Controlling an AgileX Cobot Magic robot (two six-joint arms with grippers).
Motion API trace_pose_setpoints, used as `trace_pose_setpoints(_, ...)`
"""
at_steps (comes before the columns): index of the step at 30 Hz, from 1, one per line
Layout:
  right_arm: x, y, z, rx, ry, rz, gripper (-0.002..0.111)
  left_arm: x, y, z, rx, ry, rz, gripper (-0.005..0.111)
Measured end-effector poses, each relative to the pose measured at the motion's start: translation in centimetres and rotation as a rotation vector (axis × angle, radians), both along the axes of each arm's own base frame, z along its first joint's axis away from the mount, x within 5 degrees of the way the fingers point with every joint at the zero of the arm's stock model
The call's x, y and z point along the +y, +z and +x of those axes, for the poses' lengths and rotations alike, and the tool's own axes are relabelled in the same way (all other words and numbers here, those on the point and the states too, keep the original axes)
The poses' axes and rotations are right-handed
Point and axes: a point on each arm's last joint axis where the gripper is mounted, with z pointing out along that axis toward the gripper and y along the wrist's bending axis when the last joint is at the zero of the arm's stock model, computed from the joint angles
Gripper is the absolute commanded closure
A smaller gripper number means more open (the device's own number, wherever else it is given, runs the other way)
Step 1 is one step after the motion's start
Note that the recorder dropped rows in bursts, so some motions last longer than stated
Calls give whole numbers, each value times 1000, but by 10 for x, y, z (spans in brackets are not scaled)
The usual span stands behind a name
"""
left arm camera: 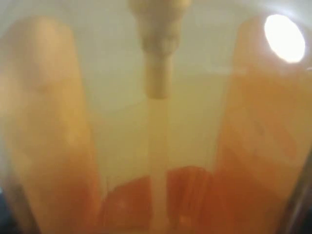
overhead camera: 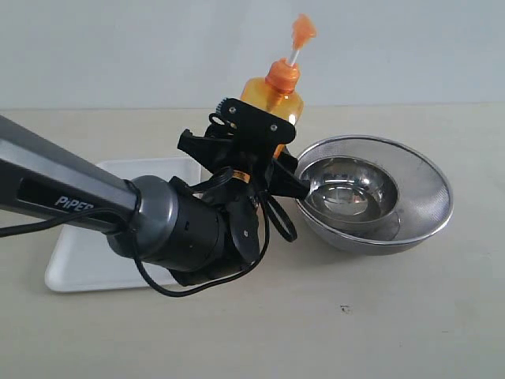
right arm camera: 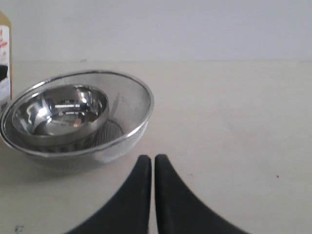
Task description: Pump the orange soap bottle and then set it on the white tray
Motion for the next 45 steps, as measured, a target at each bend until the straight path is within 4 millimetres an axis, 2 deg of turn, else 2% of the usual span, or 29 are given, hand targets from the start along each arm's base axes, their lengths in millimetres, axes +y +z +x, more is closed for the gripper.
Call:
trace_pose_setpoints(3,0,8,1,-84,-3,15,108,0,0,0,0,0,0,102)
trace_pose_setpoints(4,0,15,2,-166,-7,43,108,0,0,0,0,0,0,102)
trace_pose_setpoints(8,-4,43,-1,-455,-36,341,108,0,0,0,0,0,0,102)
trace_pose_setpoints(11,-4,47,-2,-459,-32,349,108,0,0,0,0,0,0,102)
trace_pose_setpoints(14,-2,71,5,-424,-25,262,108,0,0,0,0,0,0,102)
trace_pose_setpoints(16,-2,77,10,-387,-26,230,108,0,0,0,0,0,0,102)
trace_pose_setpoints(25,3,109,60,-162,-30,147,108,0,0,0,0,0,0,102)
trace_pose_setpoints(32,7,158,107,-107,-11,43,108,0,0,0,0,0,0,102)
trace_pose_setpoints(35,9,172,125,-97,-8,34,108,0,0,0,0,0,0,102)
trace_pose_setpoints(39,10,182,149,-71,-7,31,108,0,0,0,0,0,0,102)
trace_pose_setpoints(45,14,176,187,50,17,-57,108,0,0,0,0,0,0,102)
